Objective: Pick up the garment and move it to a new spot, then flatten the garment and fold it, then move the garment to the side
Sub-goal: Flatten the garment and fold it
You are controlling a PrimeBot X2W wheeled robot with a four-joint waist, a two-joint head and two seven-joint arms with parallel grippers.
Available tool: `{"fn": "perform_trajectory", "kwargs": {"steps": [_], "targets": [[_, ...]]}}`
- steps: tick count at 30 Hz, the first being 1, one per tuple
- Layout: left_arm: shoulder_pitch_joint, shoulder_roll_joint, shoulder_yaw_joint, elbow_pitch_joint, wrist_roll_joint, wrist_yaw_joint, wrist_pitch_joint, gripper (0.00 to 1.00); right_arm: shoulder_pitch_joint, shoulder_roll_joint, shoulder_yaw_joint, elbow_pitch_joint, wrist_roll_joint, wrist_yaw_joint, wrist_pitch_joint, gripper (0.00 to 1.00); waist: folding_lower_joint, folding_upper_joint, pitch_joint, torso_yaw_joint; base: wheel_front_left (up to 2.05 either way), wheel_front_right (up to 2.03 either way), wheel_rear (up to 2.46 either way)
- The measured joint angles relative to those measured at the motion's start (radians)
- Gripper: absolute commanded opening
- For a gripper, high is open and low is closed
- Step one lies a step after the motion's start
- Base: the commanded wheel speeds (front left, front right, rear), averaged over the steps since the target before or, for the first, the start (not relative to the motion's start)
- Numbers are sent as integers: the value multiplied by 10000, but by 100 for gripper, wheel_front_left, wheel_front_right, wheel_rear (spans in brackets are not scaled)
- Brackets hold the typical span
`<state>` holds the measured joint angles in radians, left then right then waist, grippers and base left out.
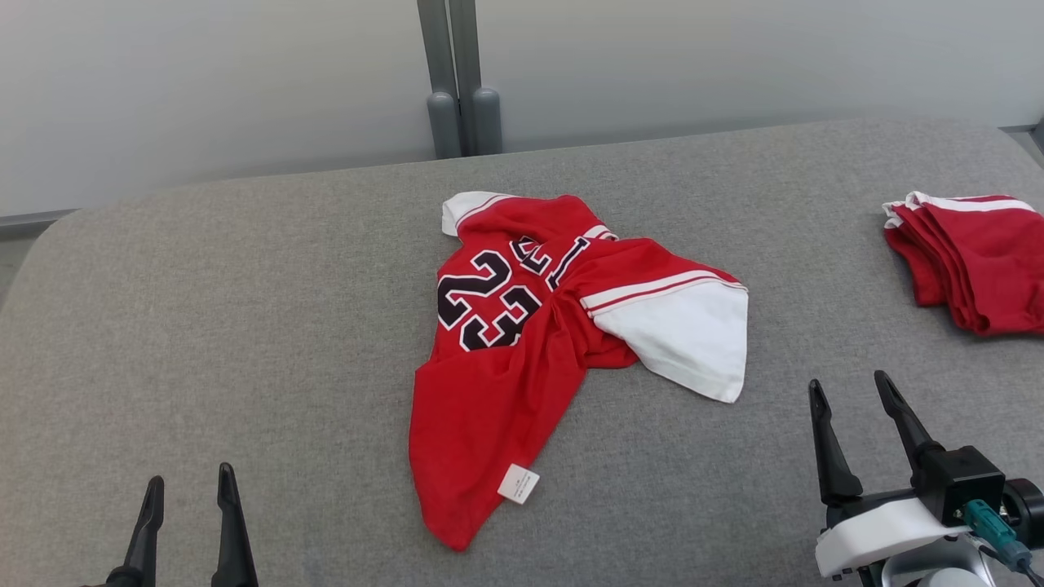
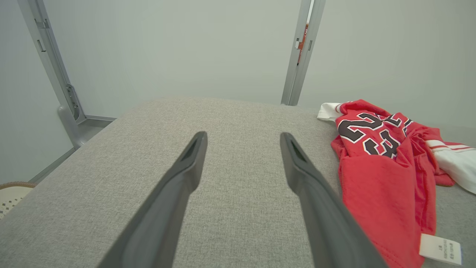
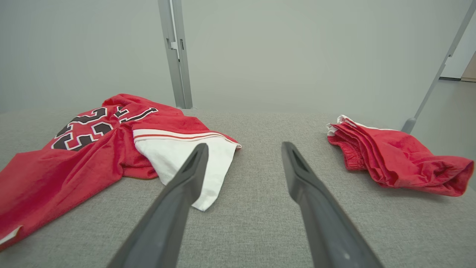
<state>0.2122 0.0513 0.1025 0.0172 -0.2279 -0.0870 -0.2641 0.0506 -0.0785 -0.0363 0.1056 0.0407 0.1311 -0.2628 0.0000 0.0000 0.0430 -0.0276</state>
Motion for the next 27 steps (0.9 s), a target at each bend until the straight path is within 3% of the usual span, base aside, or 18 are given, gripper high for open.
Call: {"fn": "perform_trajectory", "kwargs": {"steps": [11,16,19,27], "targets": [[-2,-2,-150,46,23,73,0,100,-51,12,-33,-29,82,0,0,100,0,0,0,-8,0,0,0],[-23,-2,-1379,430,203,-94,161,100,-551,-121,305,56,316,0,0,100,0,0,195,0,0,0,0],[-327,-27,-2261,309,330,-199,1241,100,-1108,-439,802,1074,539,0,161,100,0,0,410,27,0,0,0],[-583,-19,-4213,-474,-307,-349,4548,100,-3429,-849,2107,3367,1024,0,2445,100,0,0,1276,161,0,0,0]]}}
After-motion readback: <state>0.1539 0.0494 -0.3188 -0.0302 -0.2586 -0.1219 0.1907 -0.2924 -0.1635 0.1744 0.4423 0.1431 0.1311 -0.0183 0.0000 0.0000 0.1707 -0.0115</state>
